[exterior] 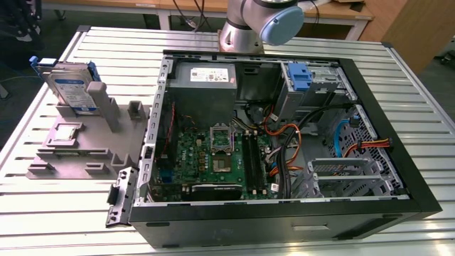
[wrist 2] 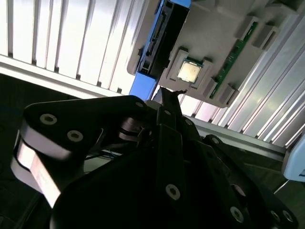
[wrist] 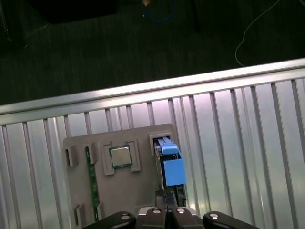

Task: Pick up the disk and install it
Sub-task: 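Pick up the disk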

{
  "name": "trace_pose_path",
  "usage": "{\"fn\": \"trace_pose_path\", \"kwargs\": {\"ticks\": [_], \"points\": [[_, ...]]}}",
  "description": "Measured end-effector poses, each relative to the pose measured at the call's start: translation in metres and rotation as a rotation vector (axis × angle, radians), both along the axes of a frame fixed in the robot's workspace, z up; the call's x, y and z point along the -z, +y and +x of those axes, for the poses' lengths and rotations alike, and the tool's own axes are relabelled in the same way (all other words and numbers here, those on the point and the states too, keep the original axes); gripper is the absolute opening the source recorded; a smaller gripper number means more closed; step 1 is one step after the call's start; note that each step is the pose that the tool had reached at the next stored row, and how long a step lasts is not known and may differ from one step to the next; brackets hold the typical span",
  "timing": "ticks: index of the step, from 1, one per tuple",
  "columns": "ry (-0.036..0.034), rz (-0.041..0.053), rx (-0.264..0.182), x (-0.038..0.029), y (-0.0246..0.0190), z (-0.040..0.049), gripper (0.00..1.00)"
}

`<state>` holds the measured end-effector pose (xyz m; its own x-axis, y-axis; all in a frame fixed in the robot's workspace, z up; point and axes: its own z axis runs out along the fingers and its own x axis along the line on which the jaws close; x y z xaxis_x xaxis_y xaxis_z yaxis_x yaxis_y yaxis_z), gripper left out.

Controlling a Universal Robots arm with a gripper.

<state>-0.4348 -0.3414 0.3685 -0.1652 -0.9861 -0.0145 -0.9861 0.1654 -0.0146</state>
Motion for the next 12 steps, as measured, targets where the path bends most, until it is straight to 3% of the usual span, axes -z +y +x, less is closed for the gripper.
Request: {"fn": "trace_pose_path", "kwargs": {"ticks": [2, 4, 7, 12], "points": [[-0.0104, 0.0, -0.012, -0.0001, 0.0, 0.0, 0.1], [-0.0138, 0.0001, -0.031, -0.0001, 0.0, 0.0001, 0.1], [-0.0143, 0.0003, -0.055, 0.0001, 0.0001, 0.0, 0.1], [-0.0141, 0.0003, -0.057, 0.0, 0.0001, 0.0, 0.1]]}}
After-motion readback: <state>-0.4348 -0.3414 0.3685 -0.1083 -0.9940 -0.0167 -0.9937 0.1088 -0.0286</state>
